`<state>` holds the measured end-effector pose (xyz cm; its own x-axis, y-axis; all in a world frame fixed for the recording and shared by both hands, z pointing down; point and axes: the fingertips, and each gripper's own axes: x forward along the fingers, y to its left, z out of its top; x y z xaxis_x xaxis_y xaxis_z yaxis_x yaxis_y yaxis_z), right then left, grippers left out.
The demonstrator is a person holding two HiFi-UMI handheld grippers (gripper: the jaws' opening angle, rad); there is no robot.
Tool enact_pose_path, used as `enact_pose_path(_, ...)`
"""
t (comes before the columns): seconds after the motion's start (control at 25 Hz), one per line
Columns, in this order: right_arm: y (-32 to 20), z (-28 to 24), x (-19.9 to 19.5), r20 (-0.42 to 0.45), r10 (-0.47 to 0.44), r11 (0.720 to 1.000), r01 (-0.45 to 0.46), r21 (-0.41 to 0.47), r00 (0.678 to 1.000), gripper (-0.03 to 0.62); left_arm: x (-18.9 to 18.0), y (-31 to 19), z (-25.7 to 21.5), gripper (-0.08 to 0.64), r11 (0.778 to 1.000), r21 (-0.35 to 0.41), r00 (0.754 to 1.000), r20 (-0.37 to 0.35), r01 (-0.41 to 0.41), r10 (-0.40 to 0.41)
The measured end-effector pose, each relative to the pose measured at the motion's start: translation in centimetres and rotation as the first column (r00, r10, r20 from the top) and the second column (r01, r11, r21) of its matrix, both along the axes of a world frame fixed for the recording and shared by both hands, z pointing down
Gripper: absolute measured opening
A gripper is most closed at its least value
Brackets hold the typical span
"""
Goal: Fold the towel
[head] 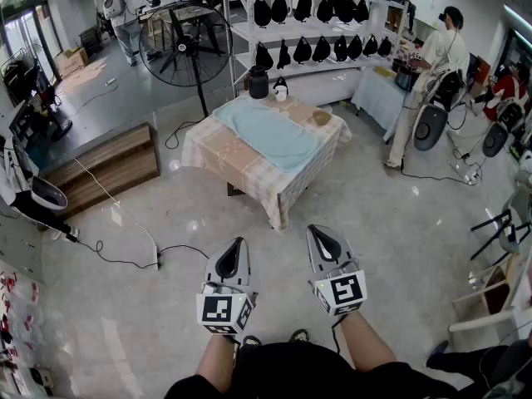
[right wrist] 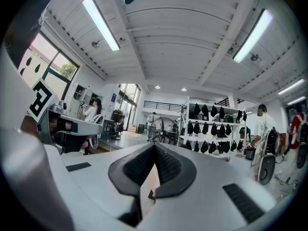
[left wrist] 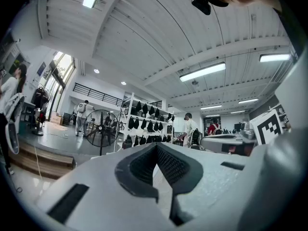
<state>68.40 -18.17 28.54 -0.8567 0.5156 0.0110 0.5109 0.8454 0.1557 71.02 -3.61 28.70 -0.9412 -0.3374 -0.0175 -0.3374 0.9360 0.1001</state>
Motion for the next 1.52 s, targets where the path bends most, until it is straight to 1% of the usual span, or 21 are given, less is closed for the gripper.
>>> enact_pose_path(0.24, -0.2, 0.0, 0.1, 0.002, -0.019, 1.000, 0.019, -0.004, 1.000, 0.000, 0.0, -0.8, 0.2, 0.003, 1.000, -0.002, 1.000, -0.001, -0.007, 0.007)
enact_pose_path(0.36, -0.1, 0.0, 0.5, 0.006, -0.052, 0.998, 0.052, -0.029, 0.999, 0.000, 0.3, -1.4, 0.7, 0.003, 1.000, -0.003, 0.999, -0.009, -0.031, 0.031)
enact_pose_path(0.44, 0.0, 0.2, 0.7, -0.001, -0.068, 0.997, 0.068, -0.030, 0.998, 0.000, 0.5, -1.9, 1.1, 0.003, 0.998, -0.020, 0.998, -0.022, -0.052, 0.051)
enact_pose_path(0.48, 0.1, 0.3, 0.8, -0.006, -0.081, 0.996, 0.081, -0.029, 0.997, 0.017, 0.6, -2.2, 1.4, 0.022, 0.998, -0.028, 0.998, -0.032, -0.062, 0.062)
enact_pose_path(0.52, 0.2, 0.4, 0.9, -0.010, -0.093, 0.995, 0.093, -0.029, 0.996, 0.054, 0.6, -2.4, 1.7, 0.051, 0.997, -0.030, 0.997, -0.043, -0.070, 0.069)
enact_pose_path(0.56, 0.2, 0.5, 0.9, -0.015, -0.101, 0.994, 0.100, -0.031, 0.995, 0.111, 0.6, -2.6, 2.0, 0.120, 0.997, -0.026, 0.996, -0.054, -0.073, 0.072)
enact_pose_path(0.6, 0.2, 0.7, 0.9, -0.020, -0.105, 0.994, 0.104, -0.032, 0.994, 0.160, 0.6, -2.6, 2.3, 0.168, 0.997, -0.017, 0.996, -0.063, -0.071, 0.070)
enact_pose_path(0.64, 0.1, 0.8, 0.9, -0.022, -0.108, 0.994, 0.108, -0.032, 0.994, 0.196, 0.6, -2.6, 2.5, 0.189, 0.998, -0.005, 0.996, -0.068, -0.064, 0.064)
enact_pose_path(0.68, 0.0, 1.0, 0.9, -0.024, -0.112, 0.993, 0.111, -0.030, 0.993, 0.217, 0.6, -2.5, 2.6, 0.217, 0.998, 0.010, 0.996, -0.071, -0.055, 0.056)
enact_pose_path(0.76, -0.3, 1.2, 0.8, -0.031, -0.115, 0.993, 0.115, -0.024, 0.993, 0.245, 0.4, -2.3, 2.5, 0.244, 0.999, 0.034, 0.996, -0.074, -0.037, 0.039)
enact_pose_path(1.0, -2.1, 1.4, 0.5, -0.044, -0.106, 0.994, 0.105, -0.019, 0.993, 0.258, 0.3, -3.1, 2.4, 0.252, 1.000, 0.025, 0.996, -0.082, -0.018, 0.020)
enact_pose_path(1.24, -5.6, 2.0, 0.7, -0.059, -0.092, 0.996, 0.091, -0.025, 0.994, 0.260, 0.5, -6.8, 3.0, 0.253, 0.999, 0.020, 0.995, -0.096, -0.033, 0.035)
enact_pose_path(1.44, -9.6, 3.3, 0.3, -0.077, -0.083, 0.996, 0.081, -0.035, 0.994, 0.260, 0.5, -10.2, 3.8, 0.253, 1.000, 0.014, 0.994, -0.106, -0.021, 0.022)
enact_pose_path(1.52, -10.5, 4.4, -0.3, -0.095, -0.084, 0.996, 0.082, -0.029, 0.992, 0.260, 0.3, -10.9, 4.8, 0.253, 1.000, 0.003, 0.992, -0.126, -0.019, 0.019)
